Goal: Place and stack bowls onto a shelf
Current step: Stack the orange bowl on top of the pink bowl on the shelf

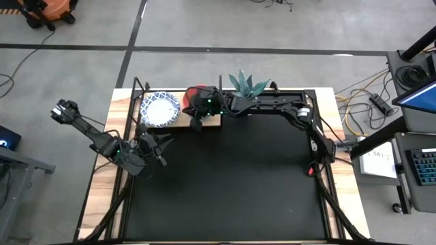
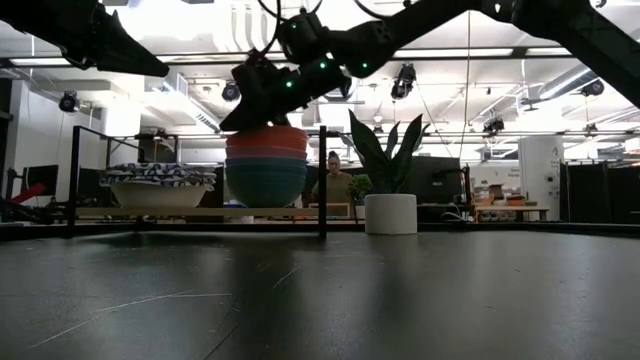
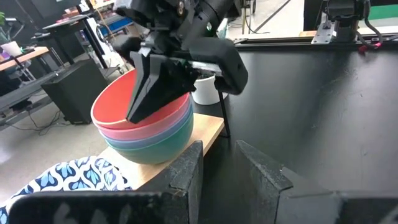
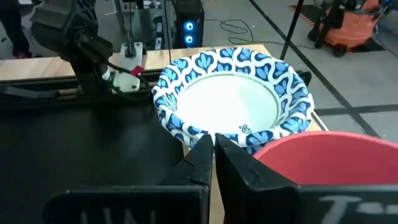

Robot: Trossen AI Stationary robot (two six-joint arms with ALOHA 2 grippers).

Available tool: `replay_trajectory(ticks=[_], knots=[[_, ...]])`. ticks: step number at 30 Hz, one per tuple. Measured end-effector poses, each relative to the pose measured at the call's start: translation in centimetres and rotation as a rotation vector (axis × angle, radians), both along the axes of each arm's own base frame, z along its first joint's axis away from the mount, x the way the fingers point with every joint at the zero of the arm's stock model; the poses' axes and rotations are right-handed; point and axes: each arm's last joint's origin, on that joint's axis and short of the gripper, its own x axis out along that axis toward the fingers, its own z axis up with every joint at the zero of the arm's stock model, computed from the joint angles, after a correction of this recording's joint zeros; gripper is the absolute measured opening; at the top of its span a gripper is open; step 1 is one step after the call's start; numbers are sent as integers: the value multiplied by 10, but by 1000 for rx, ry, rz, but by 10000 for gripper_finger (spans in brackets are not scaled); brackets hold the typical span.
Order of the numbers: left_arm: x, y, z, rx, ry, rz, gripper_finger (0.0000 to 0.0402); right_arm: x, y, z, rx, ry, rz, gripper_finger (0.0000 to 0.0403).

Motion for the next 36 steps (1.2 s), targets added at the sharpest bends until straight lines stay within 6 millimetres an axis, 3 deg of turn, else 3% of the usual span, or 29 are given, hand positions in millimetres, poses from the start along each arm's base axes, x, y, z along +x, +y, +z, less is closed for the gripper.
replay_trajectory(ticks=[7, 10, 18, 22, 25, 29, 32, 36], knots=[[0, 0, 0, 0, 0, 0, 77, 0, 7, 13, -18, -76, -1, 9], [0, 0, 0, 1, 1, 0, 77, -1, 10, 15, -66, -116, -82, 9], [0, 0, 0, 6, 5, -2, 77, -10, 9, -21, -69, -229, -244, 9], [0, 0, 0, 6, 4, -2, 77, -14, 11, -32, -55, -268, -245, 9], [1, 0, 1, -3, -8, -1, 77, -20, 17, -18, -74, -280, -230, 9], [3, -2, 7, -32, -51, -2, 77, -39, 40, 26, -181, -344, -169, 9], [6, -4, 15, -49, -79, -3, 76, -67, 63, 52, -254, -373, -119, 8], [14, -9, 23, -54, -89, 3, 76, -113, 88, 61, -247, -361, -48, 8]])
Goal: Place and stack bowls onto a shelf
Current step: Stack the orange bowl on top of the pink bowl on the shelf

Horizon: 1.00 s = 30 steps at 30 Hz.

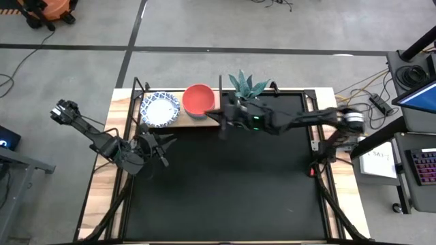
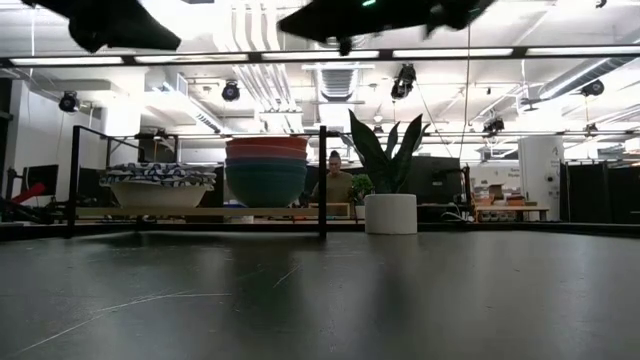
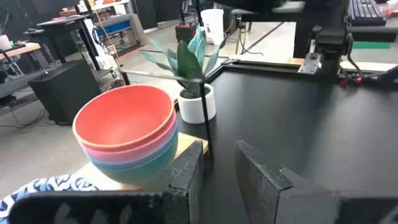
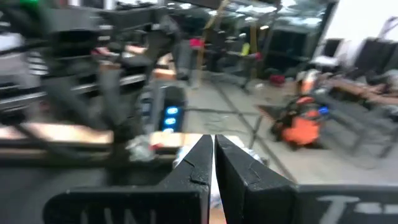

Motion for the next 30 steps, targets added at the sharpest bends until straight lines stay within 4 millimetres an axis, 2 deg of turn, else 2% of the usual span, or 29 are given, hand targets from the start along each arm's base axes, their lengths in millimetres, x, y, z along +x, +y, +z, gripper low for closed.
replay_trajectory(ticks=[2, 6, 9, 12, 16, 21, 24, 30], knots=[[8, -2, 5, -3, -10, 15, 76, -23, 10, -1, 44, 16, 48, 9], [34, 1, 14, 28, -3, 54, 75, -61, 26, -15, 123, 55, 86, 9], [57, 12, 18, 56, 45, 57, 75, -82, 36, -22, 149, 62, 113, 9], [80, 33, 22, 64, 104, 23, 75, -97, 45, -24, 156, 47, 142, 9], [102, 69, 27, 65, 152, -23, 75, -109, 54, -28, 155, 54, 174, 9], [114, 115, 31, 100, 177, 20, 75, -115, 58, -32, 150, 56, 185, 9], [121, 144, 32, 110, 135, 12, 75, -115, 58, -36, 146, 76, 176, 9], [144, 191, 14, 91, -10, -14, 75, -113, 58, -40, 130, 91, 159, 9]])
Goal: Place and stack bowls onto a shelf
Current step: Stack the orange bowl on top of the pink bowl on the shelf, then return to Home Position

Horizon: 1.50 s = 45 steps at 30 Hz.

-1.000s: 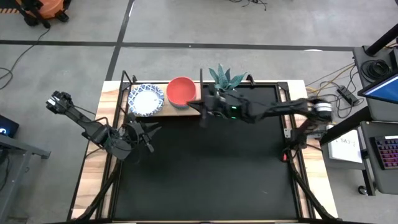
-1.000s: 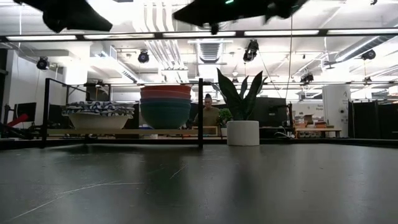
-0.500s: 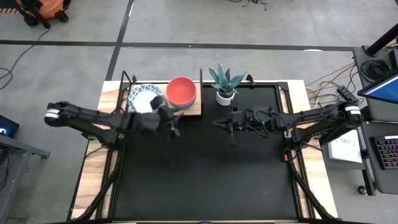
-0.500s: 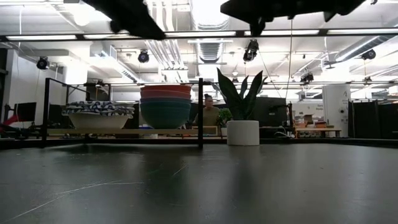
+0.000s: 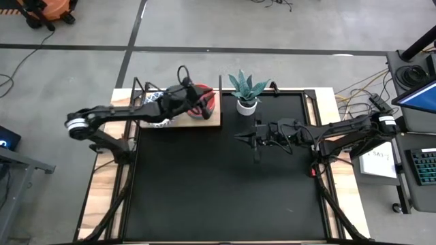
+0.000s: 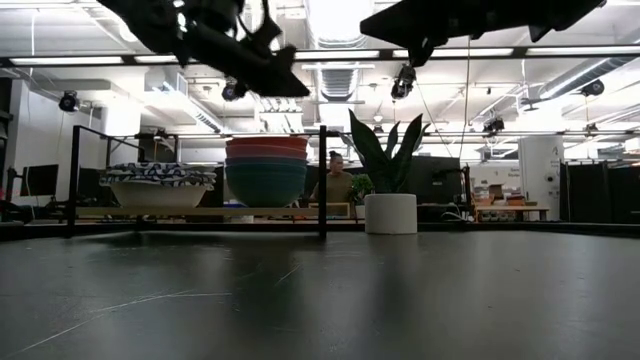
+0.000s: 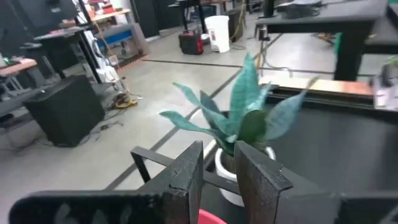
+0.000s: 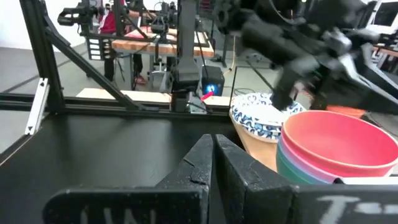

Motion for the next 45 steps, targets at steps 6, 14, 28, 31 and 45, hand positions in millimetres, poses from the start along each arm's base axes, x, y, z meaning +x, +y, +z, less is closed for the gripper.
replay_trajectory(ticks=[6, 14, 28, 31, 45], knots=[[17, 31, -16, 24, 4, 87, 75, 0, 0, -1, 1, 13, 0, 9], [22, 55, -36, -15, -7, 151, 75, 0, 0, -3, 0, 32, 0, 9], [22, 64, -54, -77, 22, 193, 75, 0, 0, -5, 2, 44, 0, 9], [20, 65, -57, -87, 51, 236, 75, 0, 0, -5, 2, 44, 0, 9], [6, 41, -19, -54, 35, 189, 75, -5, 0, -13, -37, 67, 5, 9]])
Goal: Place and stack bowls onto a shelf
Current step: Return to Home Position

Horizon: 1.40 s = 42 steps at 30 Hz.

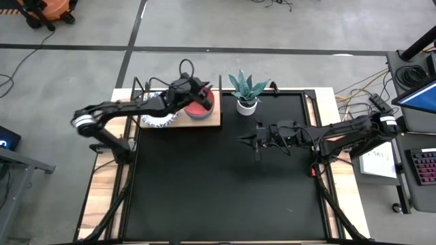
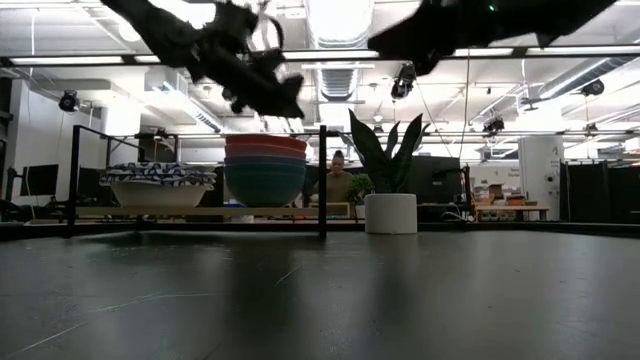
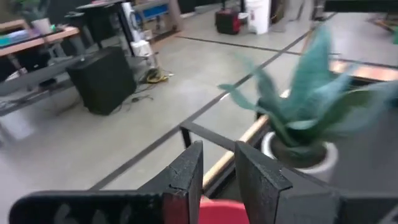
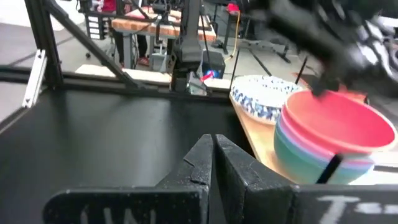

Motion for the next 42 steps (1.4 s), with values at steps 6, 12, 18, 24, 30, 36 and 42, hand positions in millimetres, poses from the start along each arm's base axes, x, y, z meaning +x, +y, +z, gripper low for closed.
replay_trajectory(ticks=[6, 12, 18, 24, 30, 36, 42], knots=[[-43, -59, 24, 16, -36, -200, 75, -27, -6, -21, -2, 23, -15, 9], [-106, -113, 4, 3, -124, -450, 75, -62, -17, -38, 54, -11, 13, 9], [-158, -132, -18, 36, -214, -499, 75, -90, -27, -54, 92, -37, -5, 9], [-189, -139, -33, 53, -305, -499, 75, -112, -28, -69, 116, -72, 13, 9], [-209, -143, -43, 22, -325, -497, 75, -128, -25, -80, 116, -115, 16, 9], [-217, -146, -50, -13, -327, -529, 75, -141, -22, -88, 134, -176, 23, 9], [-214, -147, -61, -49, -286, -596, 75, -148, -19, -81, 102, -235, 57, 9]])
